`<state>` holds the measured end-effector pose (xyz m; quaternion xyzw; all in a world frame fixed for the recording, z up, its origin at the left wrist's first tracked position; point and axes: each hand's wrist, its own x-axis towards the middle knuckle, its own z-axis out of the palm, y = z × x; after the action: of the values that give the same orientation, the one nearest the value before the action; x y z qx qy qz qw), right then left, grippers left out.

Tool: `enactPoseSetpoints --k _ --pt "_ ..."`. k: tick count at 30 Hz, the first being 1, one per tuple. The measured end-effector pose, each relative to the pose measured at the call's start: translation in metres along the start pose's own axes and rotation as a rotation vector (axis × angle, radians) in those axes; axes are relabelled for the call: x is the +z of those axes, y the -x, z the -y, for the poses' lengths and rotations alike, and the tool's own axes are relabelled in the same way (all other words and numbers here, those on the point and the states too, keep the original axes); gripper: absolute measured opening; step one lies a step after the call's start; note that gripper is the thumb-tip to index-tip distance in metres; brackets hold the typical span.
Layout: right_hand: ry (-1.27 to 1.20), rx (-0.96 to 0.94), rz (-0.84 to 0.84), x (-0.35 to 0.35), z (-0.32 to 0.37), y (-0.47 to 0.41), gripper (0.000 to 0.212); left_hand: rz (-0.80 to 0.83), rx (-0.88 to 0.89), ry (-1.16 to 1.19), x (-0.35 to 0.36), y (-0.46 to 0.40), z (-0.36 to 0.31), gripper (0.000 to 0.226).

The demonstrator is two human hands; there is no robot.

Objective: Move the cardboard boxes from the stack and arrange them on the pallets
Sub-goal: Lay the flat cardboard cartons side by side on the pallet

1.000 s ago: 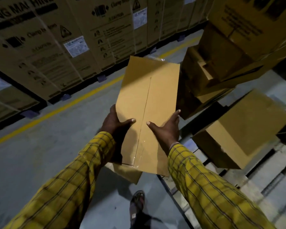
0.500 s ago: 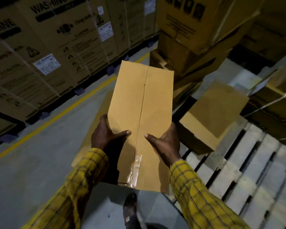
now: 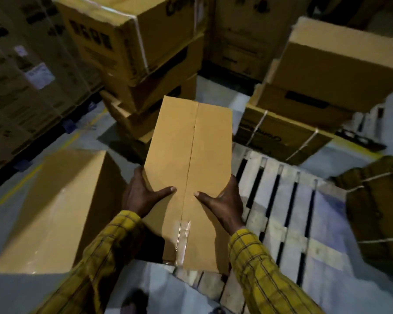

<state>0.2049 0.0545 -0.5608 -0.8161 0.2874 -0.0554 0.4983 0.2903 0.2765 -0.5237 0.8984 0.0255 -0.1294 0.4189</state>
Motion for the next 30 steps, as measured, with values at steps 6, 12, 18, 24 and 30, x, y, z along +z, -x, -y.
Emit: enactPoseSetpoints --k 6,12,18,24,30 --pt "-0.039 0.027 -0.102 -0.074 -0.036 -0.046 0.123 0.084 0.085 -0.02 0.073 -0.026 -0.062 0.109" --pt "-0.073 0.113 -0.116 -0.092 -0.064 -0.1 0.142 0.146 0.107 -0.014 0.124 -0.072 -0.092 0.114" --pt "-0.097 0.18 -0.14 -0.098 -0.097 -0.187 0.138 0.261 0.083 -0.033 0.187 -0.162 -0.111 0.122" --pt "-0.118 0.196 -0.152 -0.105 -0.111 -0.228 0.128 0.417 0.123 -0.007 0.221 -0.217 -0.112 0.124" --pt "-0.101 0.273 -0.192 -0.102 -0.152 -0.269 0.142 0.527 0.188 -0.096 0.277 -0.275 -0.097 0.131"
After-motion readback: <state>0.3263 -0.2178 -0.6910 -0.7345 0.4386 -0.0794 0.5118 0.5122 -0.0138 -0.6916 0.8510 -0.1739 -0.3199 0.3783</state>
